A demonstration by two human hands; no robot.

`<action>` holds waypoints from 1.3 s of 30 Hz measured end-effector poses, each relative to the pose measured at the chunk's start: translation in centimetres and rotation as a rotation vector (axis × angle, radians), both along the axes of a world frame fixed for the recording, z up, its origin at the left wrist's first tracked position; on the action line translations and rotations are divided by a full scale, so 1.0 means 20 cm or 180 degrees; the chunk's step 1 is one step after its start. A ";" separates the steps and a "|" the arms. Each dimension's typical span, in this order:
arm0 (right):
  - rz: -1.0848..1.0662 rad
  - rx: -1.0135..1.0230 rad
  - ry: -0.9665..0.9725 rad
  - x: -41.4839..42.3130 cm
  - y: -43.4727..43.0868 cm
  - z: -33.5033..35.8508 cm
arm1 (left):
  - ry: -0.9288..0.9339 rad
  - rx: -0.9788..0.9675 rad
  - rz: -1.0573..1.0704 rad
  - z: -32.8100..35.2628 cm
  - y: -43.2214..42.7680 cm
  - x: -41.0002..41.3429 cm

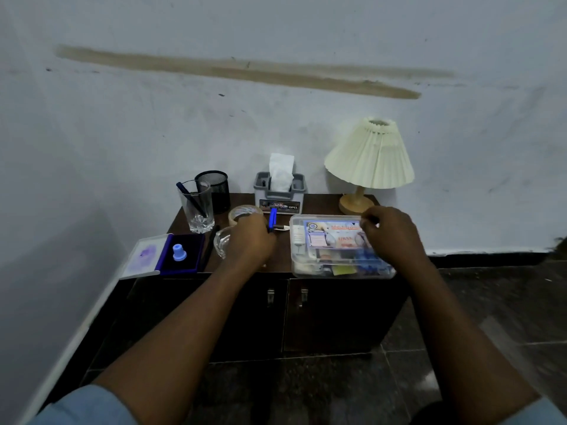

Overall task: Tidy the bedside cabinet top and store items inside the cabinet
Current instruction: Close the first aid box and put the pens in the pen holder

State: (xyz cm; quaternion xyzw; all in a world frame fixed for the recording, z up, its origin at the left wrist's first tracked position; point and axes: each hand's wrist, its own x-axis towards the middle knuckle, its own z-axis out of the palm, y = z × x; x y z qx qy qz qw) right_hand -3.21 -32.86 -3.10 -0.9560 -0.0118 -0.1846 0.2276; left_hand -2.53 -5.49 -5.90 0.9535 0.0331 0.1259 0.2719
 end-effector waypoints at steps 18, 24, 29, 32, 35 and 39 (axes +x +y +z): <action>-0.0106 0.2350 0.1699 -0.15 -0.37 -0.04 | -0.0049 0.0558 -0.1073 -0.12 -0.28 -0.09; 0.0539 0.0070 0.0927 -0.11 -0.33 -0.10 | -0.0121 0.1295 -0.1459 -0.19 -0.27 -0.07; 0.0692 -0.0452 0.1203 -0.10 -0.30 -0.08 | -0.0101 0.1653 -0.1615 -0.17 -0.25 -0.07; 0.0763 -0.0347 0.1289 -0.12 -0.34 -0.08 | -0.0135 0.1511 -0.1573 -0.17 -0.26 -0.07; 0.0790 -0.0256 0.1071 -0.14 -0.35 -0.11 | -0.0192 0.1475 -0.1588 -0.19 -0.26 -0.07; 0.0826 0.0082 0.0809 -0.17 -0.35 -0.18 | -0.0220 0.1185 -0.1590 -0.21 -0.25 -0.07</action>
